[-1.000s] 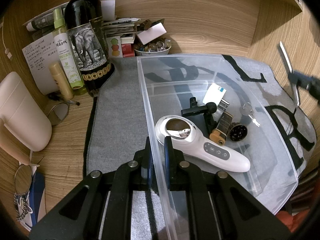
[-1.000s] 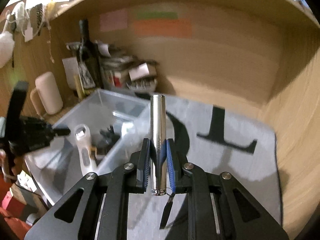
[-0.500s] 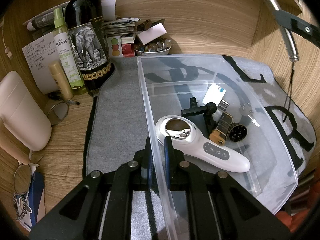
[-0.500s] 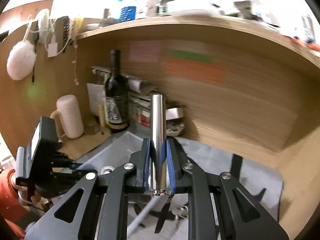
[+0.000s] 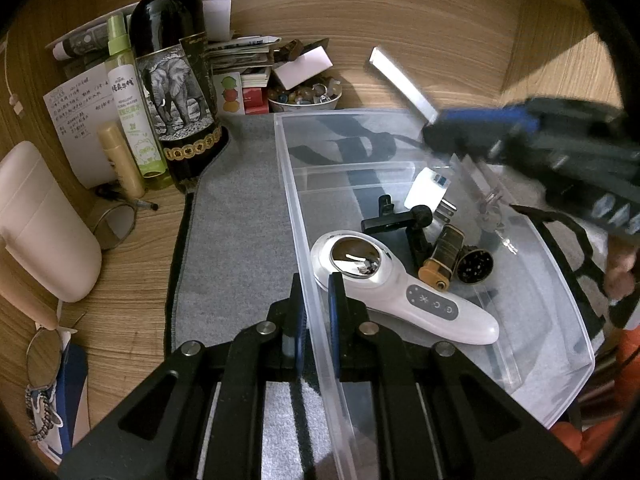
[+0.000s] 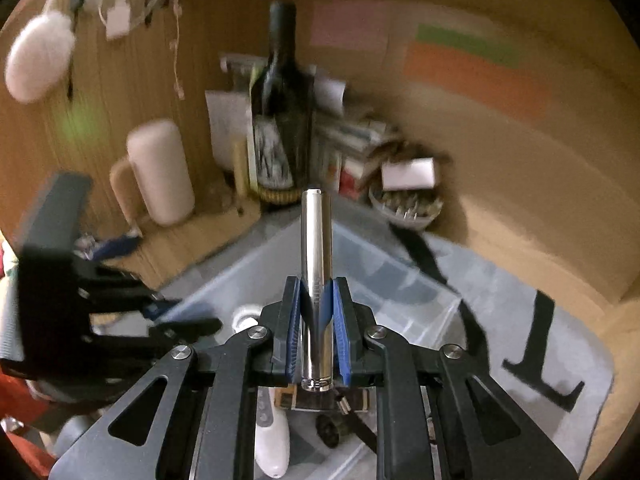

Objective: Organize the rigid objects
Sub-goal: 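Lift the silver tube and lay it across the box, releasing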

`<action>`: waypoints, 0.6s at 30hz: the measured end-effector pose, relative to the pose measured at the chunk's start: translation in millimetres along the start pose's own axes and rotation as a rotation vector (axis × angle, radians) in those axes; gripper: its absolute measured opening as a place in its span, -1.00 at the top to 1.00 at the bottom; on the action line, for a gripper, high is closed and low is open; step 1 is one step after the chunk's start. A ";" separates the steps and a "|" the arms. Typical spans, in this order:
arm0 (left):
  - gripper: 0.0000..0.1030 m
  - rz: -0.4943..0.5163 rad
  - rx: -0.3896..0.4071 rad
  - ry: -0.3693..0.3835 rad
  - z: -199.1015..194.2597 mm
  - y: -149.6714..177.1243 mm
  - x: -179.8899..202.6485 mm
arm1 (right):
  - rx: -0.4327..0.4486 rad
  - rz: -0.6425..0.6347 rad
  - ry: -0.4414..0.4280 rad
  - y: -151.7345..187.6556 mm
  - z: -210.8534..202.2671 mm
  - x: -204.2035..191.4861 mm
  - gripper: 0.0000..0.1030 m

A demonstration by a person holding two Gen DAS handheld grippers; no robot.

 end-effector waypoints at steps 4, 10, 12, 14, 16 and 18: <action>0.84 -0.001 0.002 0.003 0.5 0.3 0.2 | -0.072 -0.010 -0.004 11.2 22.8 -4.0 0.72; 0.84 -0.002 0.004 0.006 0.0 0.8 -1.1 | -0.163 -0.055 -0.008 22.4 40.8 -10.3 0.72; 0.84 -0.003 0.005 0.007 -0.1 1.1 -1.6 | -0.184 -0.059 -0.014 24.7 44.4 -11.7 0.72; 0.84 -0.004 0.004 0.008 0.6 0.7 -1.0 | -0.190 -0.063 -0.015 25.0 47.0 -12.6 0.72; 0.84 -0.003 0.005 0.008 0.3 1.3 -2.3 | -0.192 -0.067 -0.014 24.5 47.4 -12.9 0.72; 0.84 -0.002 0.005 0.008 0.3 1.4 -2.3 | -0.195 -0.067 -0.011 24.0 47.1 -13.1 0.72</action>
Point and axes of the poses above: each gripper's, at about its wrist camera, not at the fingertips, and z roughly the way its jaws point, x to its right, y to its underside, the point moved 3 cm from there along z, roughly the way its jaws point, and after that the axes turned 8 degrees about y, right-handed, at the moved point
